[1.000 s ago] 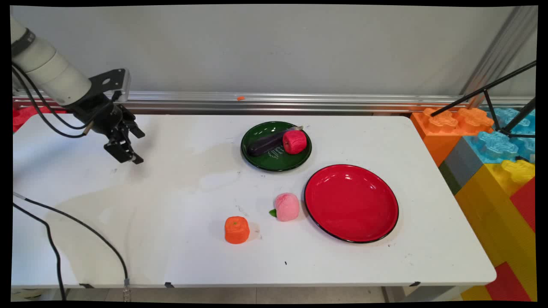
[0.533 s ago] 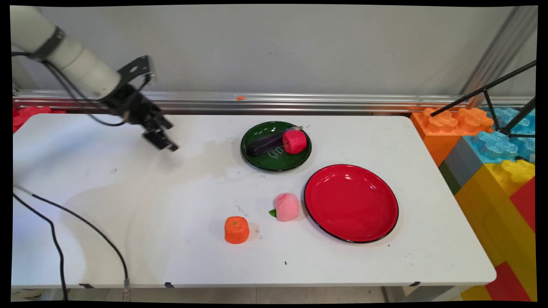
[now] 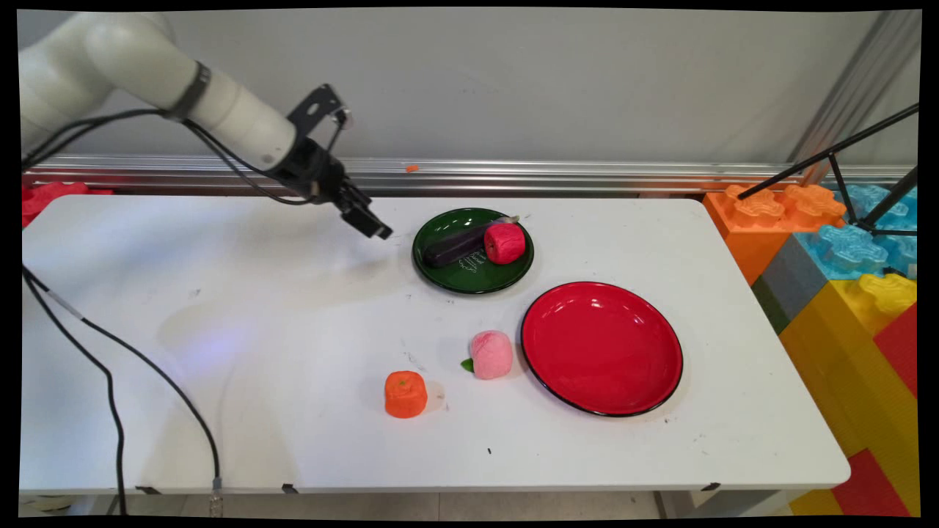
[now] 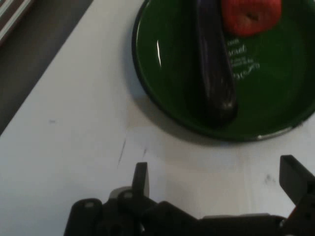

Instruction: Pick up the eggplant from the green plate

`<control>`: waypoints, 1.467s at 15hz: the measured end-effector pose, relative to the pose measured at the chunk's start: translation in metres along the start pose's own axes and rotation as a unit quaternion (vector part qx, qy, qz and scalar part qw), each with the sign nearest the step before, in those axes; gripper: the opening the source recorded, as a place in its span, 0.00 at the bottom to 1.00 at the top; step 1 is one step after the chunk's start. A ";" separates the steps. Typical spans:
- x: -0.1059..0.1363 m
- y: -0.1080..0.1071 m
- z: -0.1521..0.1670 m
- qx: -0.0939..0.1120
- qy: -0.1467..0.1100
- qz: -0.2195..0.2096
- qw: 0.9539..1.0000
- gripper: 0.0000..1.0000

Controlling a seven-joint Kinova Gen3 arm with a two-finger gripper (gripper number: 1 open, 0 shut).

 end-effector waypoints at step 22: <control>0.030 0.037 0.133 0.028 0.036 -0.010 0.999 1.00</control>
